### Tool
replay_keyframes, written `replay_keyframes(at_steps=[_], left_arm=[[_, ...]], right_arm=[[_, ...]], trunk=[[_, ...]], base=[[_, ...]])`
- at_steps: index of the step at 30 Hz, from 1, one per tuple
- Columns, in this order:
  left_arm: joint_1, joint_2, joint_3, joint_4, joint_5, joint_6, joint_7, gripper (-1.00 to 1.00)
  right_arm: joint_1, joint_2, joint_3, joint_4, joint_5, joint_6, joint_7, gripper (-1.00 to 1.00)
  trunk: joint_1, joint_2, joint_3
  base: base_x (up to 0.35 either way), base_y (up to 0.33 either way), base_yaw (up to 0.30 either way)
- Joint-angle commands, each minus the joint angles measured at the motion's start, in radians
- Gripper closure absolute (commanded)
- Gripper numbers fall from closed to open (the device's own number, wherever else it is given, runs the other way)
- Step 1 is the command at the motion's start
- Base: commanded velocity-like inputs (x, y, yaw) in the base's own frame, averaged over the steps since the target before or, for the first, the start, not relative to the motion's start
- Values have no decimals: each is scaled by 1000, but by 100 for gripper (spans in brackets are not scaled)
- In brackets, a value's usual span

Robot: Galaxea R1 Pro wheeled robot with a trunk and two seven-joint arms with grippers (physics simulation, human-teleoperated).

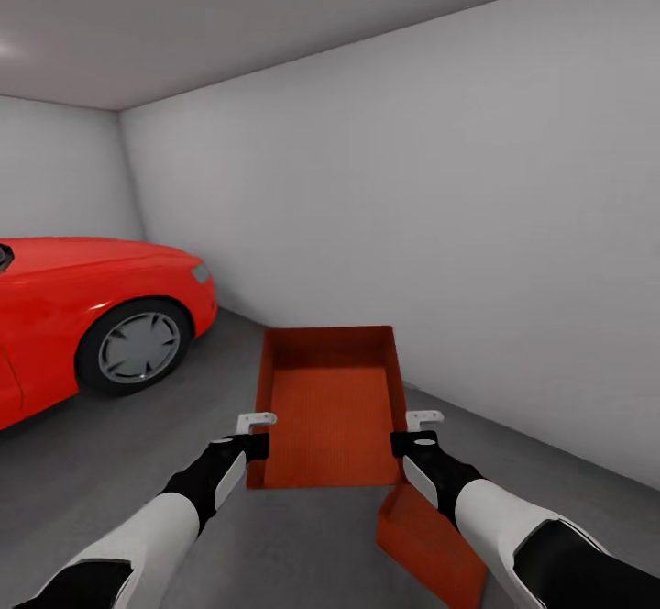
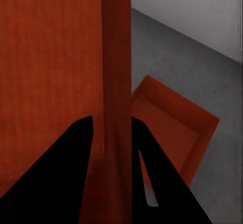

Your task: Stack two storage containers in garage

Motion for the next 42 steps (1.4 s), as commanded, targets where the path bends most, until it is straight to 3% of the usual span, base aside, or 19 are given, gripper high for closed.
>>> replay_keyframes(at_steps=[1,42], left_arm=[[-1,-1,-6,-5,4,-8,8,100],[-1,-1,-7,-5,4,-8,9,100]], right_arm=[[0,1,30,0,-36,6,24,100],[0,1,30,0,-36,6,24,100]], trunk=[[1,-2,-2],[1,-2,-2]], base=[[321,0,-285],[321,0,-285]])
